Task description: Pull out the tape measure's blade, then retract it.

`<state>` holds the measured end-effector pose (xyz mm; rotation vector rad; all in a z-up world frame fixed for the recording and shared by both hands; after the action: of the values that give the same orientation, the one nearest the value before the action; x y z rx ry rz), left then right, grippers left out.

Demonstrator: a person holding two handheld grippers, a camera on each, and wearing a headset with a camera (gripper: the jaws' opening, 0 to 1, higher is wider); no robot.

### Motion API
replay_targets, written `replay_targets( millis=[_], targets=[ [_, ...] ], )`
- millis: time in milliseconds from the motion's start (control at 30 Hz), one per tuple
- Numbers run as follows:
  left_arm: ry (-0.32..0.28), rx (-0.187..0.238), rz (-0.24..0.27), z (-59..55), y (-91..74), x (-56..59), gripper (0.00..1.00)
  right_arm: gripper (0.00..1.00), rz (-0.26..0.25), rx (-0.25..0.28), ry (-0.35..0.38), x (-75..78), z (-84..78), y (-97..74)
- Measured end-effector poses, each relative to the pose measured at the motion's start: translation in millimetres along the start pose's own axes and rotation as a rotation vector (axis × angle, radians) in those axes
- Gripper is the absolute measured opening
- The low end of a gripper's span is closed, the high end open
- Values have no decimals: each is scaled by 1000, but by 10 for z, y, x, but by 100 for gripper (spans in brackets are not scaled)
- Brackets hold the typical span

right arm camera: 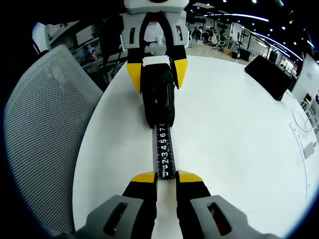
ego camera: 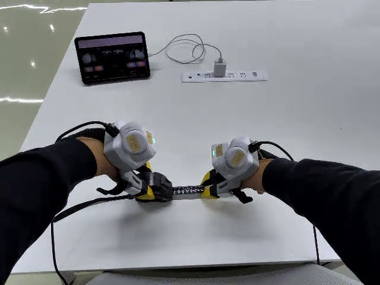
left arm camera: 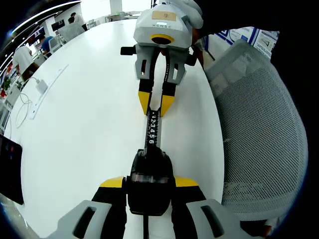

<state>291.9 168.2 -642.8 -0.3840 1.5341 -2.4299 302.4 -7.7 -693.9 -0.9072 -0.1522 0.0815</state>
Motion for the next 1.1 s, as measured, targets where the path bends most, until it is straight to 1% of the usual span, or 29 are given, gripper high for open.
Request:
replay_targets(
  millis=[300,533,800,1100],
  targets=[
    [7,3,0,2,0,4,30,9,-4,0,14,-13,-53,-50],
    [7,1,-3,0,11,-15,30,9,-8,3,29,-3,-100,-75],
    [6,2,-5,4,16,-16,30,9,-10,4,30,-5,-155,-95],
    [-3,2,-9,4,25,-21,30,9,-9,7,32,-13,-181,-121]
  ],
)
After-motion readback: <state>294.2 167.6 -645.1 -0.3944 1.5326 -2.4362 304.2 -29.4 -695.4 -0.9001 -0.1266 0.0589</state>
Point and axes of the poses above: the centre of the closed fingertips' face, and the gripper's own axes: y roughly forward along the fingers, x roughly to its right, z roughly out of its top, the point moved 8 cm from there along -y, roughly backward along the fingers, and after that the axes turned 10 degrees about -y, right-handed, at the moved point
